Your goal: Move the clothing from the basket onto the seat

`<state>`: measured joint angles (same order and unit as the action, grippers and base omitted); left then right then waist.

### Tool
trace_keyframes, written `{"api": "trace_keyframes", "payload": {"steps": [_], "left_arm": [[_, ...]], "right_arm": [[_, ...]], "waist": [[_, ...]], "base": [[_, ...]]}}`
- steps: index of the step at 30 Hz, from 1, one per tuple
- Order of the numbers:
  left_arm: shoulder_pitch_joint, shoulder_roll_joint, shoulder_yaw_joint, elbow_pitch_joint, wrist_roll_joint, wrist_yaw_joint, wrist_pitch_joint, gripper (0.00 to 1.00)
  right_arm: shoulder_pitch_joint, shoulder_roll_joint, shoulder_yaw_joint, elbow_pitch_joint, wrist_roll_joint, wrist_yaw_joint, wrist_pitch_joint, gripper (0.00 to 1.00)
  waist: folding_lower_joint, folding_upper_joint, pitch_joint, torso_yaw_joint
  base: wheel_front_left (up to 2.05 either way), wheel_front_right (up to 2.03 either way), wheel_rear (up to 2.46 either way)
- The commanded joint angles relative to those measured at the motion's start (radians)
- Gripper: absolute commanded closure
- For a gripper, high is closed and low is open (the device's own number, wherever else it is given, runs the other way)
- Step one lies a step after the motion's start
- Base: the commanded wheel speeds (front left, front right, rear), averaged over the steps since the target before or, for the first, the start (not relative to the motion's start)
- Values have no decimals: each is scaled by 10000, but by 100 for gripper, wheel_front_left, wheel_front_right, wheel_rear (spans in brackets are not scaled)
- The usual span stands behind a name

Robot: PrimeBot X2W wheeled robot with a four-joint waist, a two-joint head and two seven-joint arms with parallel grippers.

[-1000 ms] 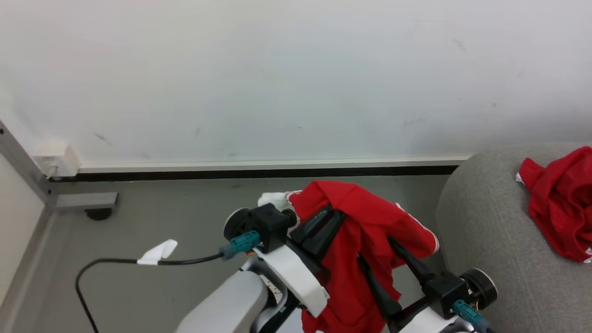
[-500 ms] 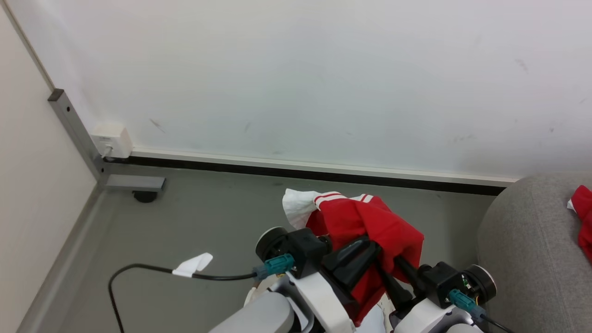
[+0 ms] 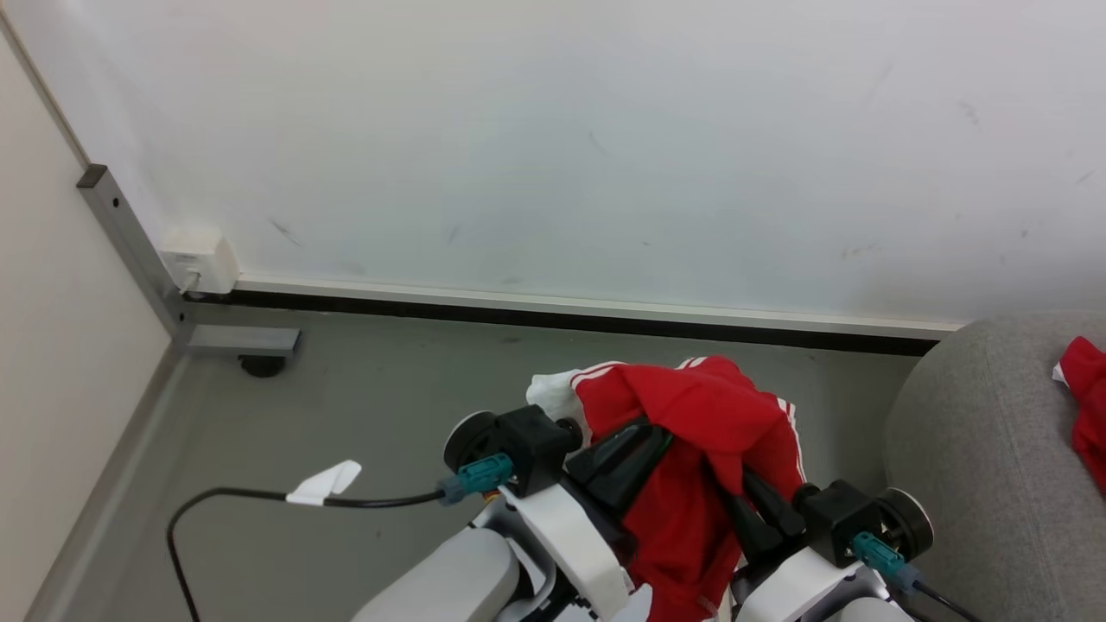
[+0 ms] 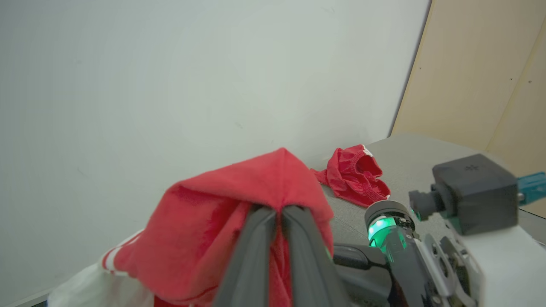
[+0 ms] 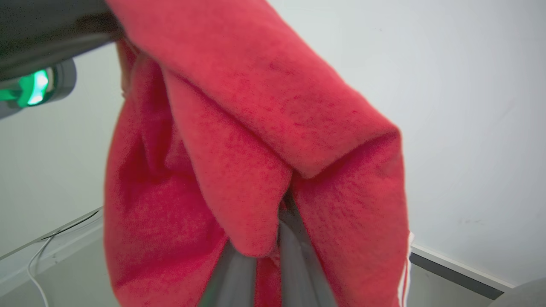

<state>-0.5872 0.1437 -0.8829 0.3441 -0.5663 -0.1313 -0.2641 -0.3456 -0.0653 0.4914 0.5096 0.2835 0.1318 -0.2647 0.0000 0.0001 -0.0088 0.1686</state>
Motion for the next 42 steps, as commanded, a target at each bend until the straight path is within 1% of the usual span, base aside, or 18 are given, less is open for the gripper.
{"api": "trace_keyframes", "payload": {"steps": [1,8,15,16,17,18,19,20,23,25,26,29,36,42], "left_arm": [[92,64,50,26,-17,11,-3,100],[217,64,226,127,128,11,-3,100],[352,154,169,181,100,12,-3,100],[369,173,175,173,109,11,-3,91],[386,189,180,159,125,12,-3,76],[408,197,172,138,135,11,-3,54],[424,209,184,92,139,11,-3,11],[432,223,168,52,154,11,-3,0],[473,264,34,-144,190,11,-3,0],[502,305,-309,-391,153,11,-3,0],[479,369,-504,-534,121,11,-3,0],[450,589,-635,-767,84,12,-3,0],[553,845,-310,-935,410,36,-3,0],[640,1027,-104,-905,712,53,-3,0]], "right_arm": [[122,-27,-51,-90,56,-24,7,100],[202,-7,-210,-372,89,-23,7,100],[214,18,-715,-861,60,-23,6,100],[219,23,-816,-942,44,-23,6,100],[228,26,-923,-1039,24,-23,4,100],[237,28,-1058,-1145,8,-24,4,100],[241,32,-1168,-1249,7,-24,4,100],[245,37,-1331,-1374,19,-23,4,100],[286,11,-1760,-1723,-15,-24,4,100],[327,-3,-2075,-1932,-49,-23,6,100],[353,-12,-2231,-2042,-67,-23,4,100],[400,-30,-2613,-2297,-217,-24,4,100],[733,-9,-3319,-2873,-543,-23,4,100],[1157,28,-3704,-3295,-744,-24,6,100]], "waist": [[0,-1,14,-51],[0,-1,71,-393],[0,-1,184,-1015],[0,-1,221,-1121],[0,-1,255,-1225],[0,-1,284,-1333],[0,-1,320,-1448],[0,-1,359,-1561],[0,-1,491,-1922],[0,-1,584,-2182],[0,-1,637,-2312],[0,-1,813,-2723],[0,-1,1164,-3811],[0,-1,1445,-4827]], "base": [[0,0,0],[0,0,0],[0,0,0],[0,0,0],[0,0,0],[0,0,0],[0,0,0],[0,0,0],[0,0,0],[0,0,0],[0,0,0],[0,0,0],[0,0,0],[0,0,0]]}}
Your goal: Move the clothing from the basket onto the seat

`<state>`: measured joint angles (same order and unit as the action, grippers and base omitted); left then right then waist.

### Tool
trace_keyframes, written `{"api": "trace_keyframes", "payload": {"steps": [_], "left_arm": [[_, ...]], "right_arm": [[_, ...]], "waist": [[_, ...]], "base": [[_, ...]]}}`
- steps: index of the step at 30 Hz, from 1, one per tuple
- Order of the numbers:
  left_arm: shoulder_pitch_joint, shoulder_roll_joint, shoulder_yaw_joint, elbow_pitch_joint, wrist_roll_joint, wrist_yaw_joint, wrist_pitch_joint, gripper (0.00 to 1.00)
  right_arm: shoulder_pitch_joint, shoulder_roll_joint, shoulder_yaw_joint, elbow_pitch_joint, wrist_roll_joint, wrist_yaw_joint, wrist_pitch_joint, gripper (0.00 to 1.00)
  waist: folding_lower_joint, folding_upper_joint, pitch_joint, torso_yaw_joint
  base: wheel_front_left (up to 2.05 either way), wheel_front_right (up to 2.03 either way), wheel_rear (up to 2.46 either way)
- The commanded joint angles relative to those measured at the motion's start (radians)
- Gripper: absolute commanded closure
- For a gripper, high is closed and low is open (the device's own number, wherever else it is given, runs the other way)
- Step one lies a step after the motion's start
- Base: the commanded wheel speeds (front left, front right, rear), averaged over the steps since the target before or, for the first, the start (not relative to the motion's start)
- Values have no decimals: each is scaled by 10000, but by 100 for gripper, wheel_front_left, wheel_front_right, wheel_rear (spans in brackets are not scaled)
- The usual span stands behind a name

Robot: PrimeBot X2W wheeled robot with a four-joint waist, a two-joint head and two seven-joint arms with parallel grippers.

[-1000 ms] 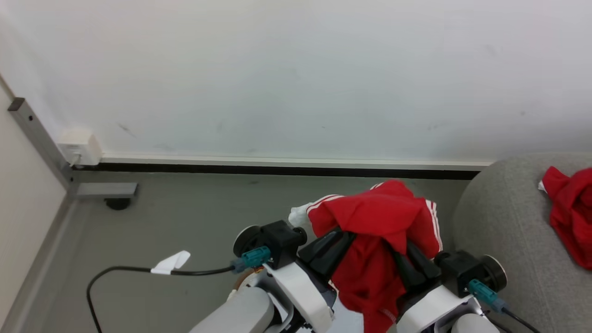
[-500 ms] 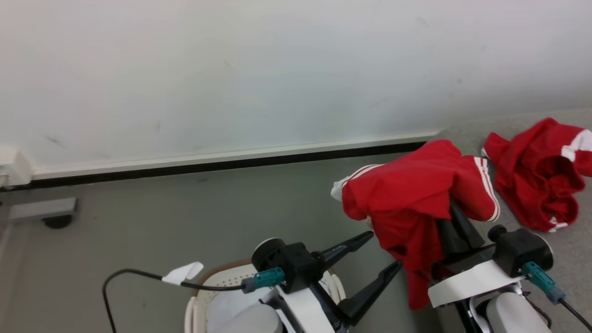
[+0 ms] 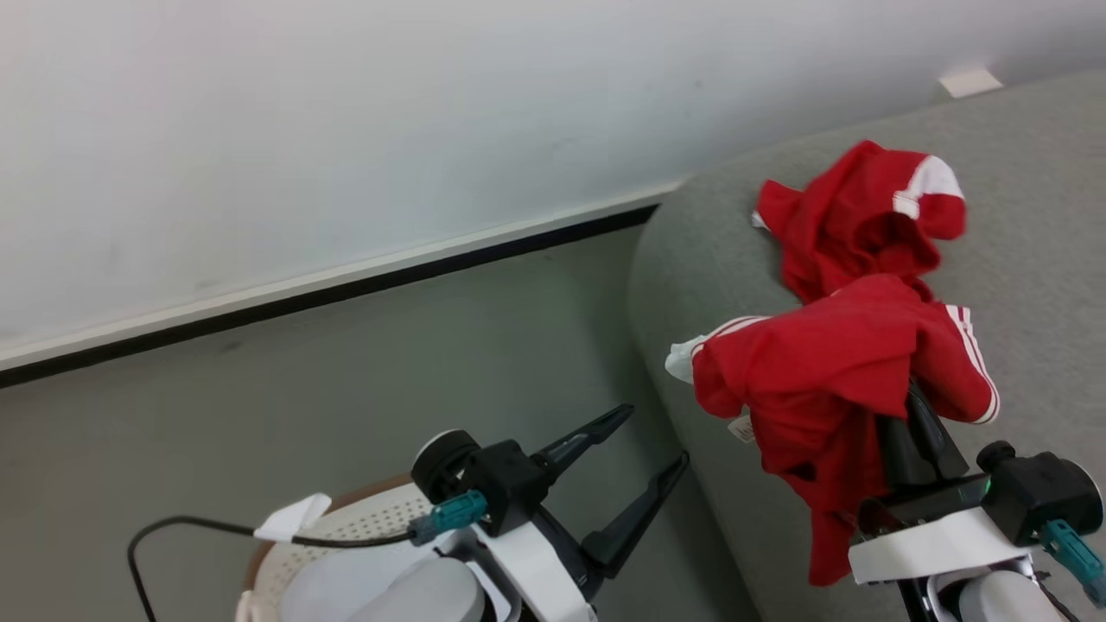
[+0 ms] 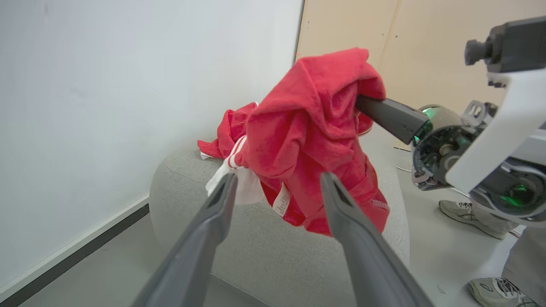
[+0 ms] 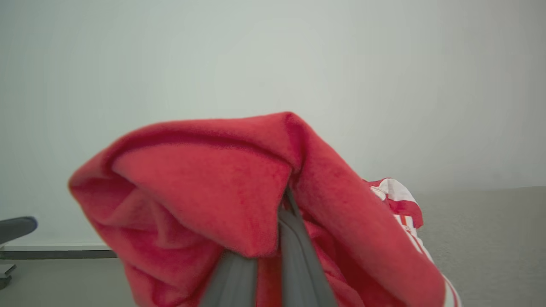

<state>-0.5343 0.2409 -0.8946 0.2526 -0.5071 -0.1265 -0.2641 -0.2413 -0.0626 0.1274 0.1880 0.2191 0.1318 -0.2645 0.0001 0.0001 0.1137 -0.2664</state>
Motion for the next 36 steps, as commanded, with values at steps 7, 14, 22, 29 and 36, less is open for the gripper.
{"api": "trace_keyframes", "payload": {"steps": [7,14,22,29,36], "left_arm": [[187,126,98,-35,412,-3,-3,0],[194,173,184,-5,501,-8,-3,0],[172,226,241,3,551,-21,-3,0],[39,354,229,-5,485,-36,-3,0],[-188,775,234,-244,422,-36,45,0]], "right_arm": [[626,45,-437,-533,-169,-23,3,100],[938,73,-644,-865,-183,-23,3,100],[1009,107,-737,-1013,-190,-23,3,100],[452,-62,-1124,-1053,-290,-24,3,100],[-598,-555,-1654,-513,-162,-23,37,100]], "waist": [[-1,-1,385,-1344],[-1,-1,571,-1764],[-1,-1,659,-1809],[-1,-1,894,-1575],[-1,-1,1662,-1218]], "base": [[0,0,0],[0,0,0],[0,0,0],[0,0,0],[0,0,0]]}}
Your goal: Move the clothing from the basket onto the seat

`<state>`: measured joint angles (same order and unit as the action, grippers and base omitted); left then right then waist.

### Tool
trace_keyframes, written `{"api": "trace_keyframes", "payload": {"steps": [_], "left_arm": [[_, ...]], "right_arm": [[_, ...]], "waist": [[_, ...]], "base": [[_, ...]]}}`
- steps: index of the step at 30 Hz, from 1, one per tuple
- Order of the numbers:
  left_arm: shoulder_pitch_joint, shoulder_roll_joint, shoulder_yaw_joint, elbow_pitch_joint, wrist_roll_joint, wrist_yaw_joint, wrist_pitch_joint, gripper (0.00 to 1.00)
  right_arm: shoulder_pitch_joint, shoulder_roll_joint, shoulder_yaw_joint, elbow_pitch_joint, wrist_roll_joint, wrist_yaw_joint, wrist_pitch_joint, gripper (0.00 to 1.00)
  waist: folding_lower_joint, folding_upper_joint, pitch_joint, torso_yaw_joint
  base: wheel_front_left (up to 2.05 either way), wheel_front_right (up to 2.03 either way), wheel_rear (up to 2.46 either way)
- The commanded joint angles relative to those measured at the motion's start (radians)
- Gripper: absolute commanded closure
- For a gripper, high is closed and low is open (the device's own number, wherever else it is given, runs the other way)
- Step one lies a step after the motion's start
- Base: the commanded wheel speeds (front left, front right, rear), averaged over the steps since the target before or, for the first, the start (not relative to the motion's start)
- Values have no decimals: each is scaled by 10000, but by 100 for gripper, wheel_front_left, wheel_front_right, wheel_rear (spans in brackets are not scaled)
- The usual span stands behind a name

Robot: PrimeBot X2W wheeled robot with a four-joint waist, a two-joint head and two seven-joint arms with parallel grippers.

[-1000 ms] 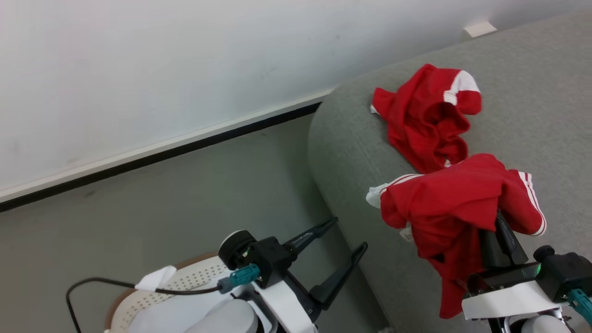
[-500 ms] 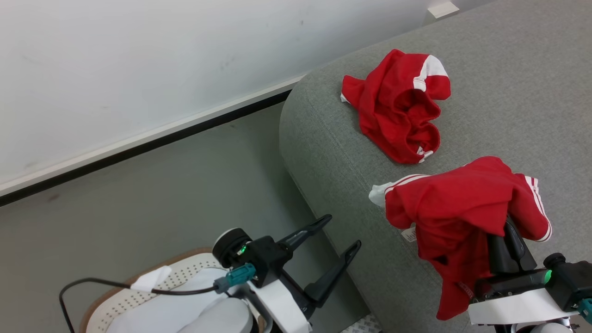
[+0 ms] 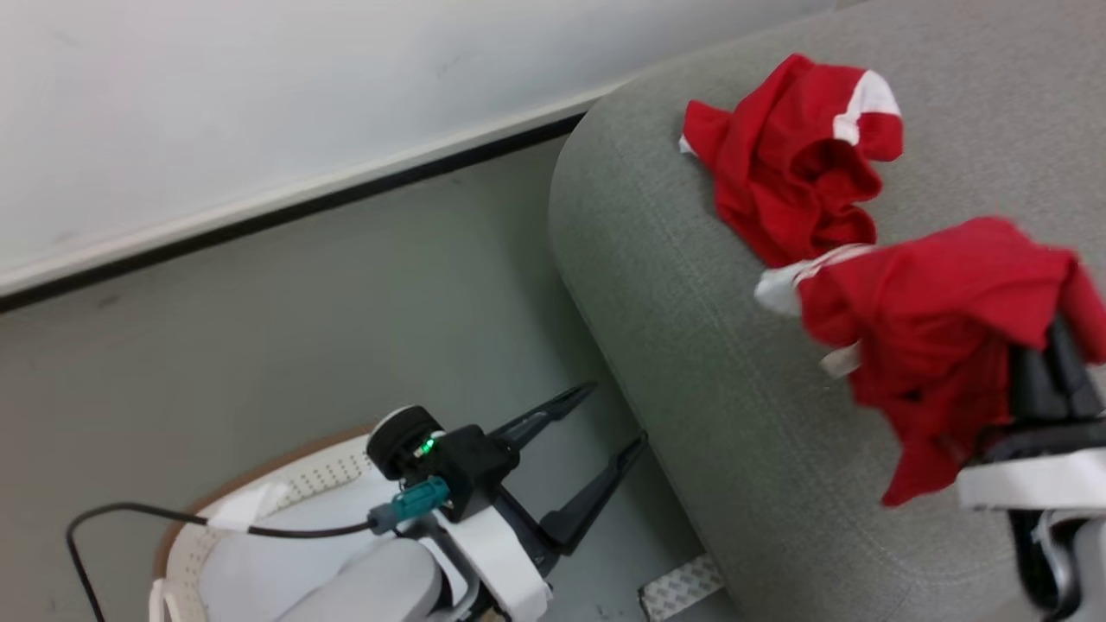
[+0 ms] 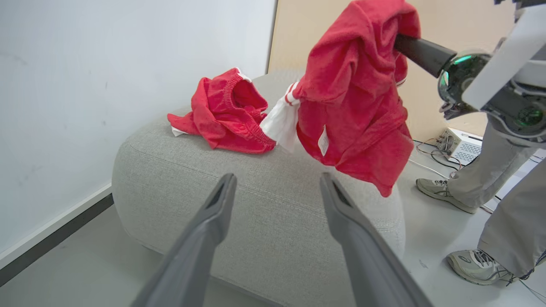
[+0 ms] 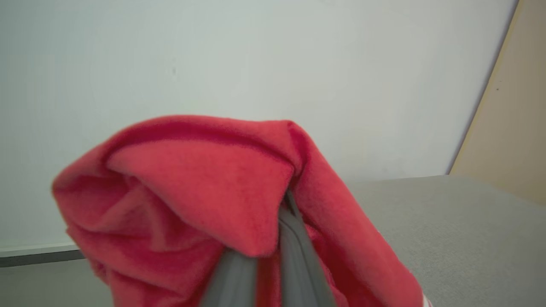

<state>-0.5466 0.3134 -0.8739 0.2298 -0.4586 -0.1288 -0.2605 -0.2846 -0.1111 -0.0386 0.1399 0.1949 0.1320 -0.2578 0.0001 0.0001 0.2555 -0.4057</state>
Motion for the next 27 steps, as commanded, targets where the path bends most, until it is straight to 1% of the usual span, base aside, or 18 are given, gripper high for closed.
{"api": "trace_keyframes", "payload": {"steps": [1,8,12,13,19,24,27], "left_arm": [[-107,145,33,-78,-77,-15,20,0],[-456,1090,201,-799,-143,-22,213,0],[-592,1663,434,-1265,-225,-24,260,0],[-634,1782,483,-1391,-241,-24,280,0],[-785,2435,699,-1897,-110,-24,297,0],[-902,2659,851,-2073,-165,-15,212,0],[-968,2703,934,-2078,-241,-13,175,0]], "right_arm": [[-359,-143,-128,33,165,-25,12,100],[-1986,-842,-839,160,491,-26,533,100],[-2919,-1312,-1221,233,278,-26,1053,100],[-3176,-1480,-1359,315,141,-26,1183,100],[-4448,-1683,-1758,976,-981,-26,2014,100],[-5137,-1997,-1997,2210,-1801,-26,2999,100],[-5187,-2247,-2062,2924,-2218,-26,3679,100]], "waist": [[-1,-1,421,250],[-1,-1,1885,763],[-1,-1,2798,990],[-1,-1,3040,1047],[-1,-1,4084,1268],[-1,-1,4546,1504],[-1,-1,4657,1609]], "base": [[0,0,0],[0,0,0],[0,0,0],[0,0,0],[0,0,0],[0,0,0],[0,0,0]]}}
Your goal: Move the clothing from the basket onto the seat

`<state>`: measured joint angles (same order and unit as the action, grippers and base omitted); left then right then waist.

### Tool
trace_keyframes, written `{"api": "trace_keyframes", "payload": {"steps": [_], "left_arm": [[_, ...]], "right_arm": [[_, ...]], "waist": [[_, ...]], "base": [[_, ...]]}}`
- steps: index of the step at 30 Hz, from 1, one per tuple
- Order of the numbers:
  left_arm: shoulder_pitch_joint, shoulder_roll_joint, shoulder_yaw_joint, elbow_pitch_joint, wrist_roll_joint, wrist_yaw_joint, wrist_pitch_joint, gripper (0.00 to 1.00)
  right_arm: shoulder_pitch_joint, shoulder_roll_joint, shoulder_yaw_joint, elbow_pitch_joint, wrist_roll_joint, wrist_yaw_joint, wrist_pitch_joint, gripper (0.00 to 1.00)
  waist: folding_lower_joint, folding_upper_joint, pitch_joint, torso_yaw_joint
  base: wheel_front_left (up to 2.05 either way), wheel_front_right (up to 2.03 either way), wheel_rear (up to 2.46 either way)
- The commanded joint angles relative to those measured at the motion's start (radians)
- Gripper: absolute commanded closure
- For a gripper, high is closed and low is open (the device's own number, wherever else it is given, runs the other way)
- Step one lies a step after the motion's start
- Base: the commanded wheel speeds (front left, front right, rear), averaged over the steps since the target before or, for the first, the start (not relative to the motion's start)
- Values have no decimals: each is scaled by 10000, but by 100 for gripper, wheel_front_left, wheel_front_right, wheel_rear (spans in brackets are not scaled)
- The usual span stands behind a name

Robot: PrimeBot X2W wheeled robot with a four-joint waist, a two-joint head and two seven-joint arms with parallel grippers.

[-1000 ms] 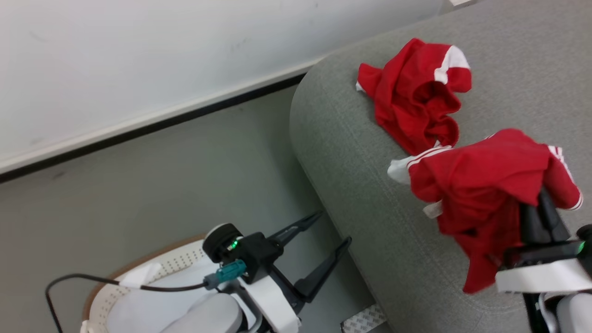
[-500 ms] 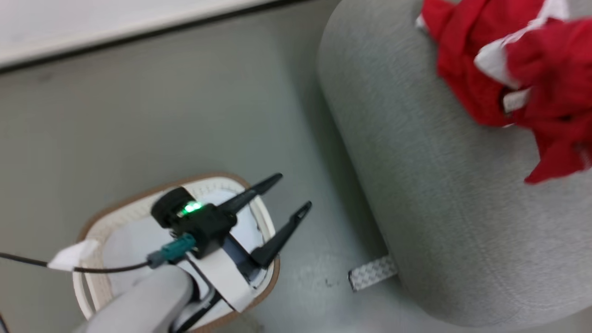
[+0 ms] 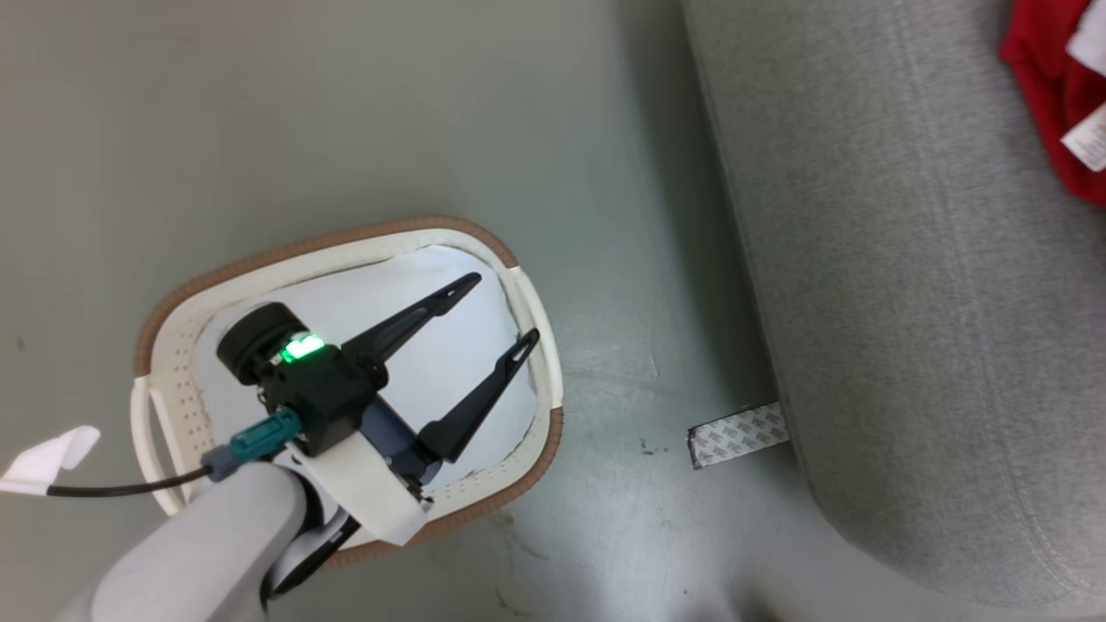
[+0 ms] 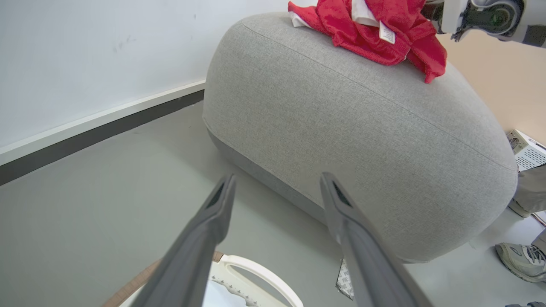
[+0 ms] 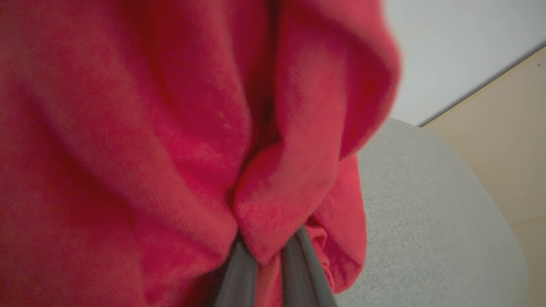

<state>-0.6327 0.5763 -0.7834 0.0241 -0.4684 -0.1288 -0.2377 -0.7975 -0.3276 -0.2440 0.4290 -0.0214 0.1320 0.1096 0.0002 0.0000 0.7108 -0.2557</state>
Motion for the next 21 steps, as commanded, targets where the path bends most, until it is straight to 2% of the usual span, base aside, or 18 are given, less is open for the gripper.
{"api": "trace_keyframes", "payload": {"steps": [1,5,6,7,8,9,16,21], "left_arm": [[-123,82,45,1,-160,-14,-62,0],[-110,75,79,88,-208,-16,-113,0],[-80,57,85,122,-207,-14,-134,0],[-48,36,90,172,-213,-3,-151,0],[-15,2,92,214,-226,4,-169,0],[20,-42,84,257,-229,8,-178,0],[367,-523,19,694,-296,110,-239,0],[702,-948,157,1171,-503,228,-280,0]], "right_arm": [[-38,-213,80,242,-243,-25,194,100],[-139,-371,192,795,-409,-26,260,100],[-119,-371,230,870,-436,-25,237,96],[-103,-342,291,916,-465,-25,162,75],[-75,-329,372,938,-499,-25,97,19],[-37,-329,432,986,-536,-26,64,0],[468,-595,1013,1075,-430,-26,-54,0],[1047,-1286,1736,1087,-99,-26,-49,0]], "waist": [[-2,0,121,140],[-2,0,10,195],[-2,0,-55,188],[-2,0,-142,173],[-2,0,-235,153],[-2,0,-347,130],[-2,0,-1582,22],[-2,0,-2745,76]], "base": [[0,0,0],[0,0,0],[0,0,0],[0,0,0],[0,0,0],[0,0,0],[0,0,0],[0,0,0]]}}
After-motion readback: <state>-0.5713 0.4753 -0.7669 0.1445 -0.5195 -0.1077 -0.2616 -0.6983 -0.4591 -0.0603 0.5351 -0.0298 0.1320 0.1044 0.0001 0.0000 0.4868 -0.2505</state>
